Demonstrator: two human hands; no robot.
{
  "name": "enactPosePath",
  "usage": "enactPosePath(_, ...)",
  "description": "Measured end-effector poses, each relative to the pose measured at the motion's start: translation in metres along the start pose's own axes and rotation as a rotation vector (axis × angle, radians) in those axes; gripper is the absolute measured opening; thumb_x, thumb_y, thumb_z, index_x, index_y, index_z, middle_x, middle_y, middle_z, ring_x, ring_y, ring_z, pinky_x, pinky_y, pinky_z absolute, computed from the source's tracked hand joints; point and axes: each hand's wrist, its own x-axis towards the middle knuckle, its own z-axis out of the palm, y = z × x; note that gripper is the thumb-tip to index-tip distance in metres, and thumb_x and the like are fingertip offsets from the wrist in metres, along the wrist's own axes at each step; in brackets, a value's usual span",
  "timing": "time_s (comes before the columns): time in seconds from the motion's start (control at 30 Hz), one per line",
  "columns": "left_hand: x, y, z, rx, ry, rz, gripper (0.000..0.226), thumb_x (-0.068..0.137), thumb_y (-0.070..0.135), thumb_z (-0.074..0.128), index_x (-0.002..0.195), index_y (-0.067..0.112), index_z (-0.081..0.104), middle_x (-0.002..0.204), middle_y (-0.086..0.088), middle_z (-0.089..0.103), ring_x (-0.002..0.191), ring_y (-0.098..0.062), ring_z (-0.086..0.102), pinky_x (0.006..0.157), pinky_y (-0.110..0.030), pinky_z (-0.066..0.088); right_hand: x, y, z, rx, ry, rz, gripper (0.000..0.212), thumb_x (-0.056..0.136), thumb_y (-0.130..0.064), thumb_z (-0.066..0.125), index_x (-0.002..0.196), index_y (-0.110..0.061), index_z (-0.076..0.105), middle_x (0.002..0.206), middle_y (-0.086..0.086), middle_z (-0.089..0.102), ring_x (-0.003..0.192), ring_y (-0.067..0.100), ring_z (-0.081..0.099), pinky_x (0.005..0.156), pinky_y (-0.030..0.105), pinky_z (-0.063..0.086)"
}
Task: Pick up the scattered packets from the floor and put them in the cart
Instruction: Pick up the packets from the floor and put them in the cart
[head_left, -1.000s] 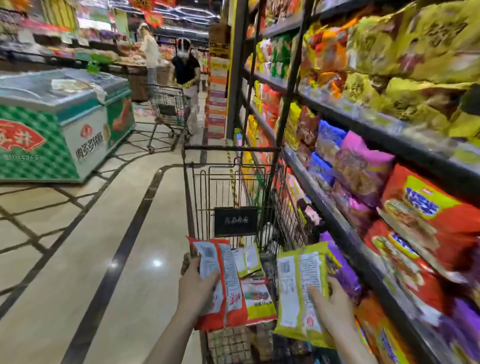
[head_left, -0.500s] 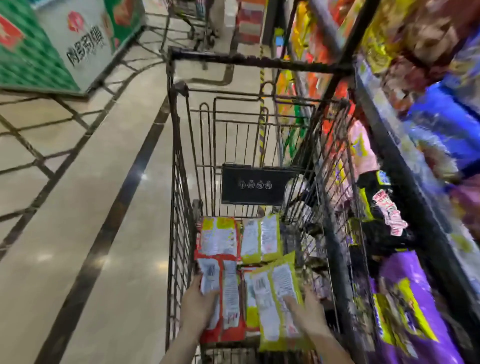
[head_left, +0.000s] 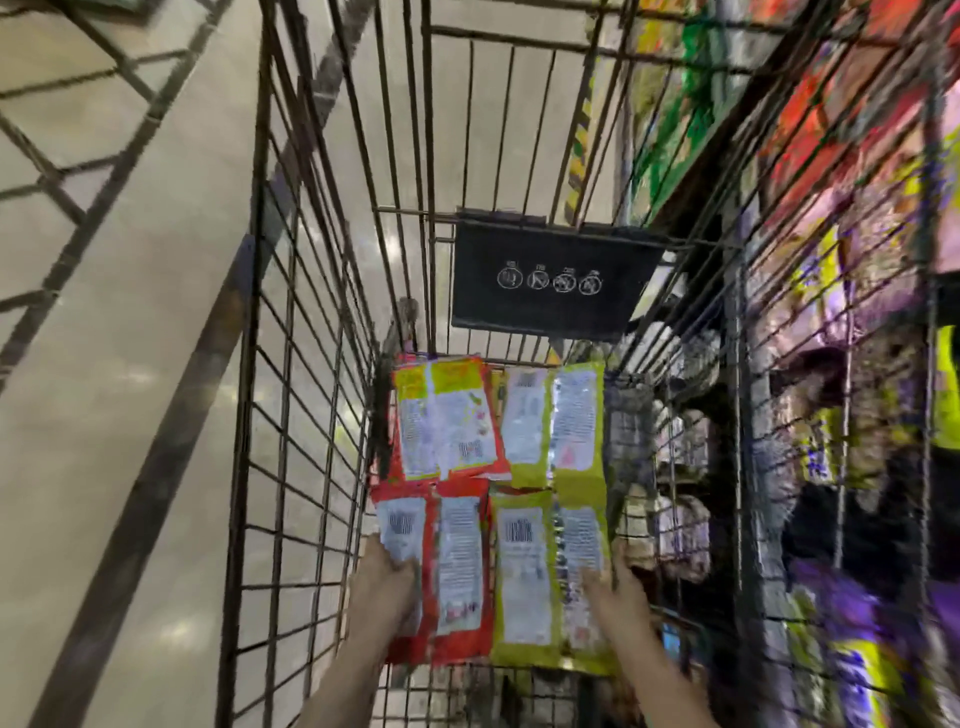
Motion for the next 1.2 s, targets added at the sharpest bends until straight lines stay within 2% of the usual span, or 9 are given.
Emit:
enactPosePath(0.1,0.008,-0.004,0.002,0.01,0.036,0.071,0.058,0.065,0.029,0.044,0.113,-0.001,0.056,0.113,-0.023,0.06,0.106,-0.035,0.057,0.076,-0.031,0.038,0.008,0.007,0.005,-0.053,0.113,0.008,0.044,0.091,-0.008,0.058,0.133,-0.001,0.047,0.127,0.025,0.055,0.105,0.032,0.056,0.067,0.021,0.052)
enactPosePath(0.23,0.032,-0.027,0.015,0.009,0.074,0.133,0.047,0.079,0.029,0.046,0.121,0.009,0.055,0.114,-0.007,0.063,0.105,-0.024,0.061,0.085,-0.029,0.047,0.016,0.009,0.015,-0.222,0.09,0.048,0.043,0.095,-0.019,0.05,0.135,-0.004,0.044,0.131,0.02,0.052,0.117,0.034,0.053,0.095,0.036,0.045)
enactPosePath(0.37,0.054,-0.045,0.025,0.1,0.095,0.131,0.061,0.085,0.048,0.034,0.125,0.003,0.044,0.118,-0.014,0.061,0.11,-0.034,0.057,0.098,-0.04,0.045,0.017,0.006,0.017,-0.241,0.024,0.068,0.047,0.098,-0.021,0.043,0.142,-0.006,0.036,0.138,0.016,0.049,0.122,0.032,0.051,0.093,0.033,0.044)
enactPosePath(0.47,0.033,-0.017,0.016,0.173,0.146,0.139,0.046,0.084,0.011,0.043,0.127,-0.007,0.043,0.121,-0.023,0.054,0.109,-0.04,0.054,0.095,-0.044,0.045,0.003,-0.004,0.006,-0.193,0.046,0.055,0.051,0.097,-0.019,0.045,0.145,-0.009,0.03,0.143,0.014,0.041,0.124,0.031,0.048,0.08,0.03,0.048)
enactPosePath(0.6,-0.002,0.018,0.005,0.299,0.015,0.293,0.045,0.071,0.02,0.032,0.077,-0.011,0.064,0.084,-0.028,0.059,0.076,-0.045,0.058,0.069,-0.047,0.054,-0.029,-0.023,-0.024,-0.127,0.081,-0.079,0.045,0.097,-0.02,0.047,0.139,-0.011,0.036,0.139,0.012,0.044,0.121,0.029,0.048,0.089,0.031,0.044)
enactPosePath(0.77,-0.032,0.066,-0.022,0.329,0.129,0.517,0.042,0.085,0.03,0.049,0.121,0.009,0.055,0.113,-0.013,0.059,0.105,-0.033,0.057,0.083,-0.038,0.048,-0.086,-0.054,-0.069,-0.032,0.183,-0.262,0.024,0.094,-0.019,0.052,0.113,-0.006,0.056,0.093,0.01,0.057,0.088,0.027,0.056,0.074,0.027,0.04)
enactPosePath(0.87,-0.068,0.108,-0.044,0.311,0.062,0.602,0.046,0.093,0.023,0.049,0.137,0.013,0.039,0.134,-0.007,0.048,0.123,-0.024,0.048,0.096,-0.031,0.038,-0.12,-0.065,-0.089,0.005,0.275,-0.325,0.026,0.091,-0.018,0.057,0.115,-0.008,0.056,0.097,0.005,0.058,0.094,0.024,0.058,0.078,0.026,0.041)
enactPosePath(1.07,-0.113,0.155,-0.081,0.364,-0.007,0.797,0.043,0.098,0.025,0.04,0.138,0.013,0.035,0.138,-0.003,0.047,0.123,-0.018,0.048,0.097,-0.025,0.04,-0.199,-0.078,-0.112,0.177,0.472,-0.4,0.033,0.086,-0.012,0.062,0.074,-0.041,0.051,0.09,0.009,0.066,0.085,0.015,0.064,0.068,0.024,0.04)
enactPosePath(1.2,-0.147,0.165,-0.111,0.473,0.009,1.054,0.033,0.097,0.031,0.04,0.128,0.024,0.042,0.133,0.004,0.05,0.122,-0.015,0.047,0.095,-0.022,0.037,-0.263,-0.06,-0.107,0.276,0.651,-0.421,0.028,0.082,-0.009,0.067,0.087,-0.031,0.05,0.095,0.009,0.067,0.088,0.013,0.065,0.075,0.024,0.043)
